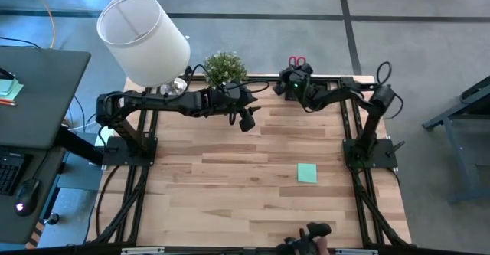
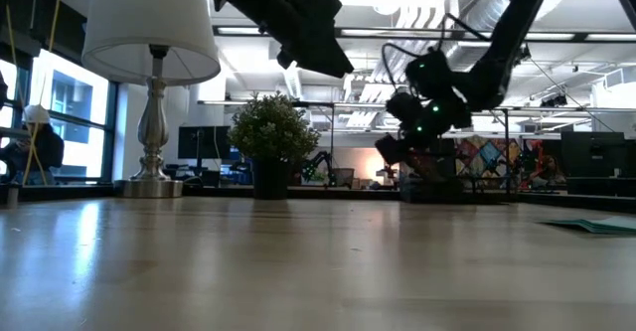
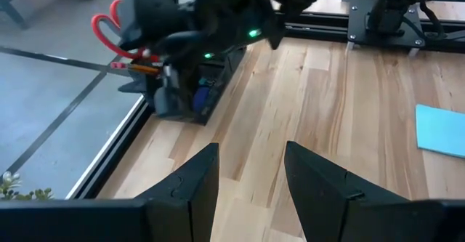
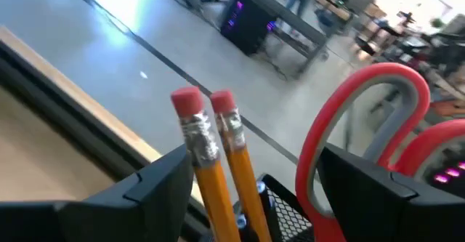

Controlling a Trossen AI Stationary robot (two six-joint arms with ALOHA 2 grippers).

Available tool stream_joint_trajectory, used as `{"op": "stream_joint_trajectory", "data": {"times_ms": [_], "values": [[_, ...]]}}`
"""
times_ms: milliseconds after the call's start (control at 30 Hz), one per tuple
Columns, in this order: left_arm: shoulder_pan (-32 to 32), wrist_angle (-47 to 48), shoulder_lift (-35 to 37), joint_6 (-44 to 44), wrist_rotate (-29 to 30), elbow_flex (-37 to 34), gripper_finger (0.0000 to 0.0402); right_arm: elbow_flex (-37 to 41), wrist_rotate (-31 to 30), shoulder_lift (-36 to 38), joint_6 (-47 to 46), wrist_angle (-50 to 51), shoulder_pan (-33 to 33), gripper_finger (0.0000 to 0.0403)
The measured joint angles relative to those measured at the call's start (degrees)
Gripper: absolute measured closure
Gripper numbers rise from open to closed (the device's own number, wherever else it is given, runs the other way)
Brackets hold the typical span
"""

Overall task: Pick and place office supplies into organizer
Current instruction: Adjust the office supplies in the black desk organizer

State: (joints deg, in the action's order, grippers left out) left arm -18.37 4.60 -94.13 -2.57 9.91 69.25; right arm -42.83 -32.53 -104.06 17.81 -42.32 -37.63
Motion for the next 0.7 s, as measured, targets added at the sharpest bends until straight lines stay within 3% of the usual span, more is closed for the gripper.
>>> {"op": "stream_joint_trajectory", "data": {"times_ms": [167,567,700], "values": [[0.0,1.0,0.0,0.0,0.0,0.0,0.0257,-3.9,-4.9,-1.2,0.4,6.1,1.0,0.0125],[0.0,2.9,0.0,0.0,-0.7,0.0,0.0257,-4.2,-8.1,-0.1,2.1,6.1,3.3,0.0174],[0.0,2.9,0.0,0.0,-0.7,0.0,0.0257,-4.2,-12.0,-0.1,5.3,5.5,3.4,0.0195]]}}
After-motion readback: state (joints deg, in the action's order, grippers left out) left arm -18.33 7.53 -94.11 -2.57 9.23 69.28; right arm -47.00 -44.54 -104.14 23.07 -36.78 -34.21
